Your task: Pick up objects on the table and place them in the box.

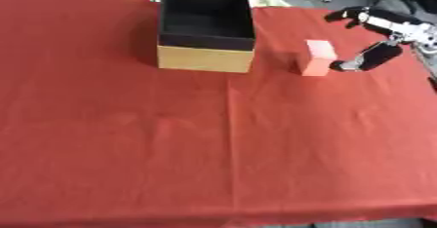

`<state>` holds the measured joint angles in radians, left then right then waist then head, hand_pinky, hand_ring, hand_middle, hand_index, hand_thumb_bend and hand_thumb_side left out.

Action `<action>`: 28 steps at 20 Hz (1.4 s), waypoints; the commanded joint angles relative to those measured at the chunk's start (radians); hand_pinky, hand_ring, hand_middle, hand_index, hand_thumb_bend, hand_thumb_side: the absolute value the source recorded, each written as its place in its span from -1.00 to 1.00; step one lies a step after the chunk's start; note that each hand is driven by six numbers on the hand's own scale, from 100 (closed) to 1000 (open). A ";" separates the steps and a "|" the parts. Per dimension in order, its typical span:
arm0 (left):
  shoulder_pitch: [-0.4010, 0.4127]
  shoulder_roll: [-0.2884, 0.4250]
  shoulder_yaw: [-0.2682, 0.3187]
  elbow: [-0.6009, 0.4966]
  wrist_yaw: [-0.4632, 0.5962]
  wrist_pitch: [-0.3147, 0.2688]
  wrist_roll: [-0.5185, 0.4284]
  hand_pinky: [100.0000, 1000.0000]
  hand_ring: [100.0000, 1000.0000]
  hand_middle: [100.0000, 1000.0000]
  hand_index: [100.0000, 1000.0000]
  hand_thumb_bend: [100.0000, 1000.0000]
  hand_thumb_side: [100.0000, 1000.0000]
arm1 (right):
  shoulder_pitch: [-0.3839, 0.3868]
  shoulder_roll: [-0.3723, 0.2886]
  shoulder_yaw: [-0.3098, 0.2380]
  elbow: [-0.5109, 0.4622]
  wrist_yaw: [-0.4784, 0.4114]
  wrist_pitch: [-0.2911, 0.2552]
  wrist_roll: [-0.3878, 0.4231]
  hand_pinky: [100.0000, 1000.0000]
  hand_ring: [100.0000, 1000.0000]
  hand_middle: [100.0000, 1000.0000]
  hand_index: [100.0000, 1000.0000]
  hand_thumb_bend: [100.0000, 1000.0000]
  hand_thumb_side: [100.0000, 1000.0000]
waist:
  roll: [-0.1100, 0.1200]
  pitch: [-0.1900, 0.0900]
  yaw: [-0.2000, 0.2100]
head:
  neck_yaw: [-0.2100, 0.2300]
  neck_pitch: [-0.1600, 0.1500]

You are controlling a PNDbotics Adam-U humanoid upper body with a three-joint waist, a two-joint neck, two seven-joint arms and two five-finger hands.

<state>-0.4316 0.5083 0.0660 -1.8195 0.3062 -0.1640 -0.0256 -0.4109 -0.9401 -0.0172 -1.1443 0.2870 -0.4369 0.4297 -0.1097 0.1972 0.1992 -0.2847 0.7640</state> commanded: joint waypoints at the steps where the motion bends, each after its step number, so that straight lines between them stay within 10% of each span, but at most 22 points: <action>1: -0.015 0.008 0.004 -0.012 -0.008 0.000 -0.006 0.55 0.70 0.60 0.80 -1.00 -0.51 | -0.021 -0.028 -0.005 0.010 0.009 -0.002 0.009 0.73 0.95 0.76 0.92 -0.19 -0.79 | 0.006 -0.011 0.002 | -0.010 0.006; 28: -0.029 -0.002 -0.004 -0.013 -0.006 -0.003 -0.026 0.56 0.72 0.62 0.82 -1.00 -0.52 | -0.130 0.036 -0.016 0.184 0.091 0.007 0.010 0.72 0.94 0.73 0.93 -0.20 -0.79 | 0.018 0.012 0.020 | -0.032 0.006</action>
<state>-0.4433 0.4921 0.0597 -1.8195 0.3016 -0.1647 -0.0463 -0.5260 -0.8737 -0.0184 -0.9650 0.3660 -0.4290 0.4461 -0.0961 0.2225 0.2196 -0.3109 0.7640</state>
